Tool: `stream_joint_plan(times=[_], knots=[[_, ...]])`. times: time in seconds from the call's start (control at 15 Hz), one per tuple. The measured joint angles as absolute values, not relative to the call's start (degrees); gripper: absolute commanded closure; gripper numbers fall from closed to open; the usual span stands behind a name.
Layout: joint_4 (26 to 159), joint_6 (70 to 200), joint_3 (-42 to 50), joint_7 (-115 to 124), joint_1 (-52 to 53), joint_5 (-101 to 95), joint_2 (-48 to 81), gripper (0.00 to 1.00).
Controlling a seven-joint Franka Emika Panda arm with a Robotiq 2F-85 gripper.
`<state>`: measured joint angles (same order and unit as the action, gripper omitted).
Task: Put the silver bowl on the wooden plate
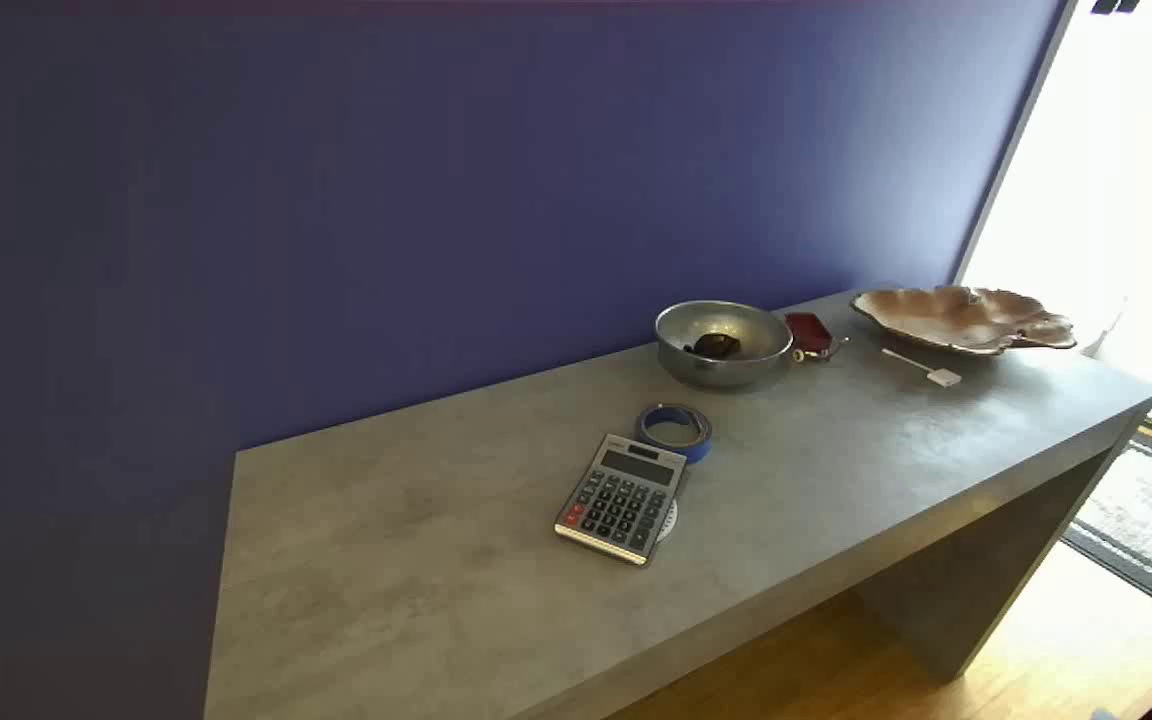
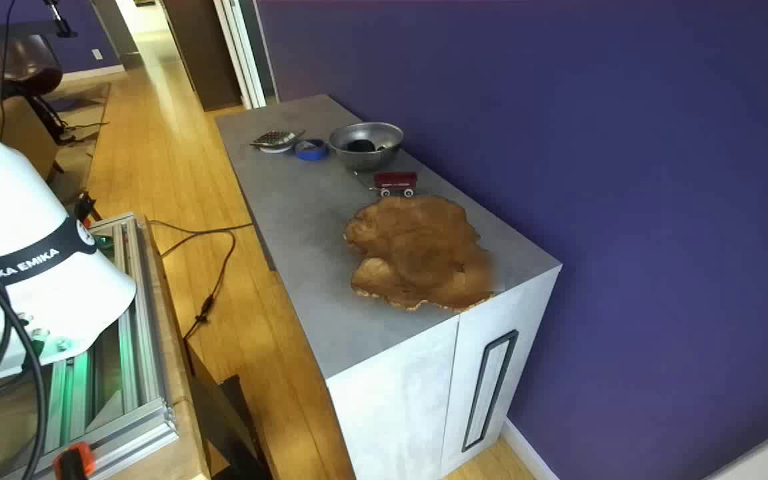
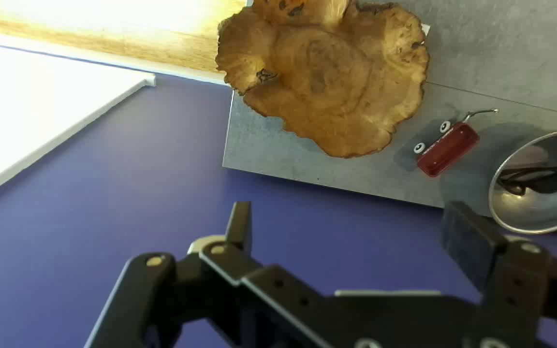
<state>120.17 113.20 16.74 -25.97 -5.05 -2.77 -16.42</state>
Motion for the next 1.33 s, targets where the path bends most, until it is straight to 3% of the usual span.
stream_joint_plan(times=[0.87, 1.33], knots=[[120.1, 113.2, 15.8, -25.7, -4.9, -1.6, -15.5, 0.00], [118.3, 111.6, 6.8, -9.9, -0.9, 6.4, -6.2, 0.00]])
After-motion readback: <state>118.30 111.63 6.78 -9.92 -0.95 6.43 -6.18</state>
